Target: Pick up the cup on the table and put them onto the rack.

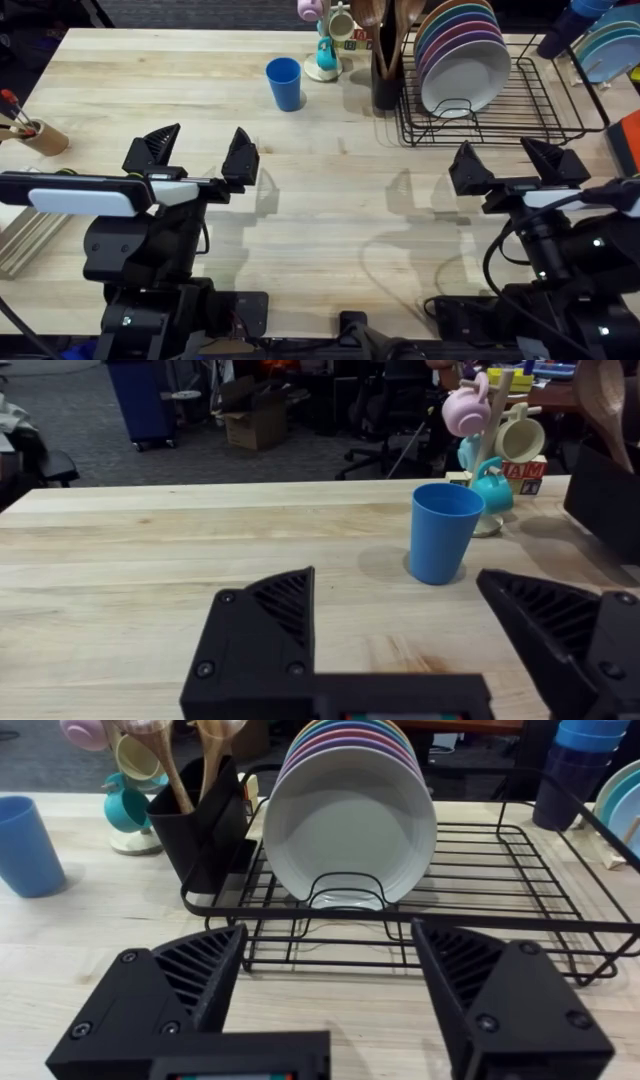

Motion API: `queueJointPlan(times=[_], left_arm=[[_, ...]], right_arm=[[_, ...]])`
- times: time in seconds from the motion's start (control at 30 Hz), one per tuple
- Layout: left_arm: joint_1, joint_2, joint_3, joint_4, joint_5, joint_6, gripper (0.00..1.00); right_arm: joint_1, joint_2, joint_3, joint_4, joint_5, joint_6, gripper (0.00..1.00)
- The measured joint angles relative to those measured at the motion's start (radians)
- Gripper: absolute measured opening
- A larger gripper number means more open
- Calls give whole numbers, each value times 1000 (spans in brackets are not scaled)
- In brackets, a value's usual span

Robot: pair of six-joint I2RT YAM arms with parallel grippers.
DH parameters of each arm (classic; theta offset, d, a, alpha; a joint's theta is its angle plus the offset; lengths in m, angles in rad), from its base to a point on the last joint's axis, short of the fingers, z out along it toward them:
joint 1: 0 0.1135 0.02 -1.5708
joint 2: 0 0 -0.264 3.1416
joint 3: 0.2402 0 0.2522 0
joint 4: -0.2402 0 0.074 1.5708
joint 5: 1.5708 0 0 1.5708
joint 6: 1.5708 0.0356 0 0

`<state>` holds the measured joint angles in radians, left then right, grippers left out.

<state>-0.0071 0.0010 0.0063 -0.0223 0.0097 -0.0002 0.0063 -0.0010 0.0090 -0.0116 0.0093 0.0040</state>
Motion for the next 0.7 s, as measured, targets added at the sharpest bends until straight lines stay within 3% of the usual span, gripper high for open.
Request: queueJointPlan(times=[0.5,0.7], left_arm=[[0,0,2,-7,-2,8,999],[0,19,132,-242,-19,10,999]], right_arm=[[0,0,0,-3,6,4,996],[0,1,57,-123,4,28,996]])
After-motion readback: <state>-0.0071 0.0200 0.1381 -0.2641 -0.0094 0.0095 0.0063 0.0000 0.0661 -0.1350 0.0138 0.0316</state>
